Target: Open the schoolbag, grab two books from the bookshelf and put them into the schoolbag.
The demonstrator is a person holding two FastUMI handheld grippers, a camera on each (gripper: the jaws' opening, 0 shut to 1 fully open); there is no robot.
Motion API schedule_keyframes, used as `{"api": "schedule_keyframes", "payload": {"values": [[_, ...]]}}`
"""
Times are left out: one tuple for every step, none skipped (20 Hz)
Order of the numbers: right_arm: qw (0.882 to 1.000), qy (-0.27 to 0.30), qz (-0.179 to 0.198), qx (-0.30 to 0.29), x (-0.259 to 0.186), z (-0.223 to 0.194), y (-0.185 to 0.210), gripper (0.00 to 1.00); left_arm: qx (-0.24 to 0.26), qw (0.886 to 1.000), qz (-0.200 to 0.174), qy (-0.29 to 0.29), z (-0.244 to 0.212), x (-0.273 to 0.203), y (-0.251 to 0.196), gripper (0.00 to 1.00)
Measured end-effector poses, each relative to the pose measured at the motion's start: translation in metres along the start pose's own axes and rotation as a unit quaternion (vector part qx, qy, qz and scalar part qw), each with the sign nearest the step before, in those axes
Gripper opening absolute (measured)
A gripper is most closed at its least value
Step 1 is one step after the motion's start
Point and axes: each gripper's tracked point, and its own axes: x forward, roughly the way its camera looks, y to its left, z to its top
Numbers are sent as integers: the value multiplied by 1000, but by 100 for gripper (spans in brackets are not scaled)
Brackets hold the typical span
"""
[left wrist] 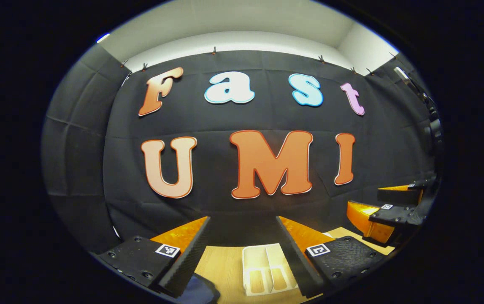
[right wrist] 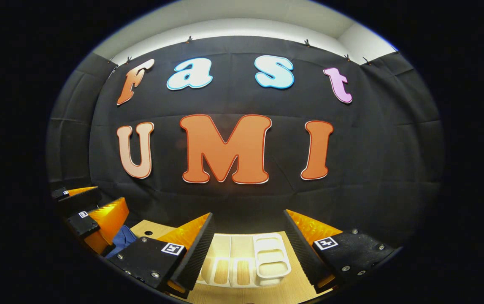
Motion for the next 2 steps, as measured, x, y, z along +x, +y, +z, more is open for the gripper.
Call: {"api": "schedule_keyframes", "payload": {"values": [[1000, 2, -2, -2, 1, -4, 0, 96, -5, 1000, 6, 4, -5, -2, 3, 94], [1000, 5, -5, -3, 1, -9, -1, 96, -9, 1000, 10, 10, -10, -2, 5, 94]]}}
